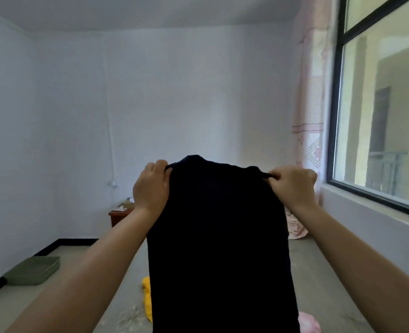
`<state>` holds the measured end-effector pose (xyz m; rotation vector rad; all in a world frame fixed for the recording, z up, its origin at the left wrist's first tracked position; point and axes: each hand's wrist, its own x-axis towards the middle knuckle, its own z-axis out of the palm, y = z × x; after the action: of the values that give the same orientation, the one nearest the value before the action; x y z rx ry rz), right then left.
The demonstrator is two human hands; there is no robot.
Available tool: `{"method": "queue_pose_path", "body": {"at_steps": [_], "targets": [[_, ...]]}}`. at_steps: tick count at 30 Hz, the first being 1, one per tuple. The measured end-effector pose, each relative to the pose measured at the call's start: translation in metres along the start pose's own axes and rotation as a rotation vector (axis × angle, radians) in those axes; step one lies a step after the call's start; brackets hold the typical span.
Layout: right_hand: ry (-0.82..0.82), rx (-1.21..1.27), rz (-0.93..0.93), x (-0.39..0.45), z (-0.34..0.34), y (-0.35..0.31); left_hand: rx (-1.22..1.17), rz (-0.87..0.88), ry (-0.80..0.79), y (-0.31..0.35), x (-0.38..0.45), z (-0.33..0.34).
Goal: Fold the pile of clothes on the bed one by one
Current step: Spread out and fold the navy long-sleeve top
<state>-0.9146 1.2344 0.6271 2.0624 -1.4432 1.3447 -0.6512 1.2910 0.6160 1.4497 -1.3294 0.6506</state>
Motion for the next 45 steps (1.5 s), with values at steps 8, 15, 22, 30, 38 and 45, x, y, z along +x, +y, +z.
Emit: {"method": "queue_pose_path", "body": {"at_steps": [8, 15, 22, 30, 38, 45], "targets": [[0.346, -0.017, -0.132, -0.032, 0.004, -0.090, 0.039, 0.233, 0.071, -0.041, 0.019, -0.069], [0.399, -0.003, -0.300, -0.049, 0.010, -0.111, 0.185, 0.281, 0.076, -0.076, -0.003, -0.123], [0.404, 0.095, -0.439, -0.103, 0.017, -0.133, 0.315, 0.253, 0.126, -0.101, -0.076, -0.181], [0.258, 0.335, -0.456, -0.188, 0.027, -0.154, 0.468, 0.208, 0.043, -0.110, -0.150, -0.232], [0.122, 0.428, -0.483, -0.201, 0.070, -0.182, 0.543, 0.295, 0.013, -0.166, -0.167, -0.237], [-0.103, 0.337, -0.469, -0.194, 0.196, -0.205, 0.493, 0.202, -0.160, -0.275, -0.170, -0.163]]}}
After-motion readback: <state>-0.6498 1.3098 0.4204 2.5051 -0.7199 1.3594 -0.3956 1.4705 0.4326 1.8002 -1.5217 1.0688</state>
